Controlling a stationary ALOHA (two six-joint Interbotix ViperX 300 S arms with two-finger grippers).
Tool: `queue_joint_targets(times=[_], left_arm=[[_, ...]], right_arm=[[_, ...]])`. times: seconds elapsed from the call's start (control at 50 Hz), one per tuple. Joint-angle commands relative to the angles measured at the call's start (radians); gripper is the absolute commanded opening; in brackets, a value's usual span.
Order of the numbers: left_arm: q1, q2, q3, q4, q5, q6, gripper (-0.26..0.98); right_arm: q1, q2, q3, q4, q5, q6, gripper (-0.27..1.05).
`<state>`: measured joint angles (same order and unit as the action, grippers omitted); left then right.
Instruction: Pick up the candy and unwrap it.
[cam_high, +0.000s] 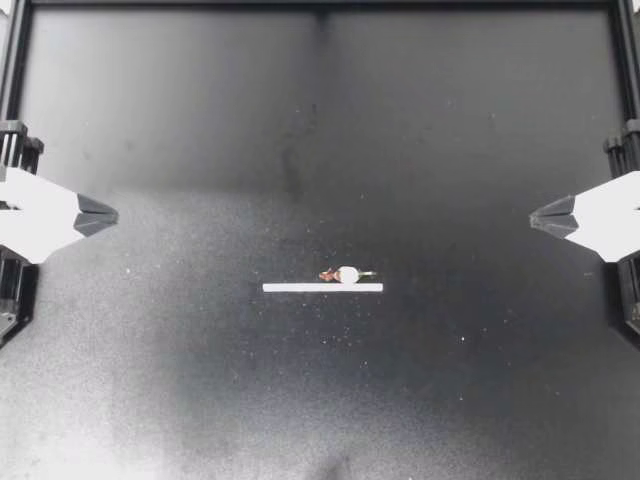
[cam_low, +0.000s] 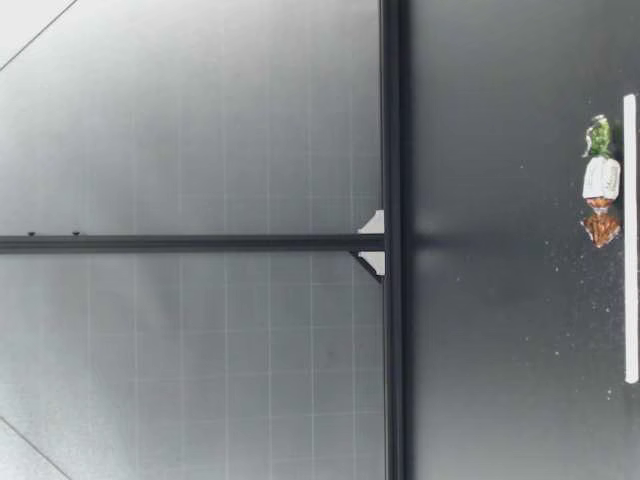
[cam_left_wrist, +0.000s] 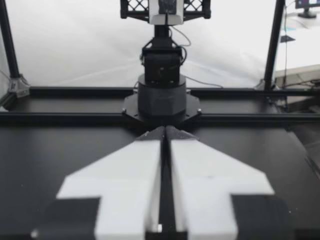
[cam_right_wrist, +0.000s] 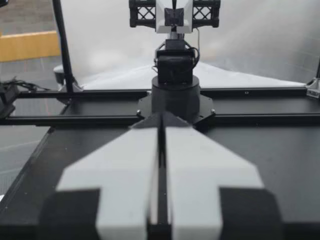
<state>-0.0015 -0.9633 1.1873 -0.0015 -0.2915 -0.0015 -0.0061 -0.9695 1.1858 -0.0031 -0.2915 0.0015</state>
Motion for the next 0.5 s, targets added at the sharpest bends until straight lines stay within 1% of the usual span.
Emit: queue_joint_targets(times=[0.0, 0.08, 0.18, 0.42, 0.48], left_arm=[[-0.005, 0.011, -0.014, -0.002, -0.017, 0.008, -0.10], [-0.005, 0.011, -0.012, 0.000, -0.023, 0.008, -0.13], [-0.005, 0.015, -0.006, -0.002, -0.032, 0.009, -0.13], [-0.005, 0.046, 0.003, 0.000, -0.057, 0.008, -0.13], [-0.005, 0.057, 0.005, 0.000, -0.063, 0.008, -0.13]], right_arm=[[-0.002, 0.014, -0.025, 0.002, -0.008, 0.000, -0.11], [-0.003, 0.031, -0.032, 0.003, -0.006, 0.005, -0.13], [-0.012, 0.100, -0.064, 0.023, 0.012, 0.026, -0.13], [-0.083, 0.394, -0.235, 0.031, 0.265, 0.055, -0.13], [-0.091, 0.453, -0.265, 0.031, 0.302, 0.054, -0.13]])
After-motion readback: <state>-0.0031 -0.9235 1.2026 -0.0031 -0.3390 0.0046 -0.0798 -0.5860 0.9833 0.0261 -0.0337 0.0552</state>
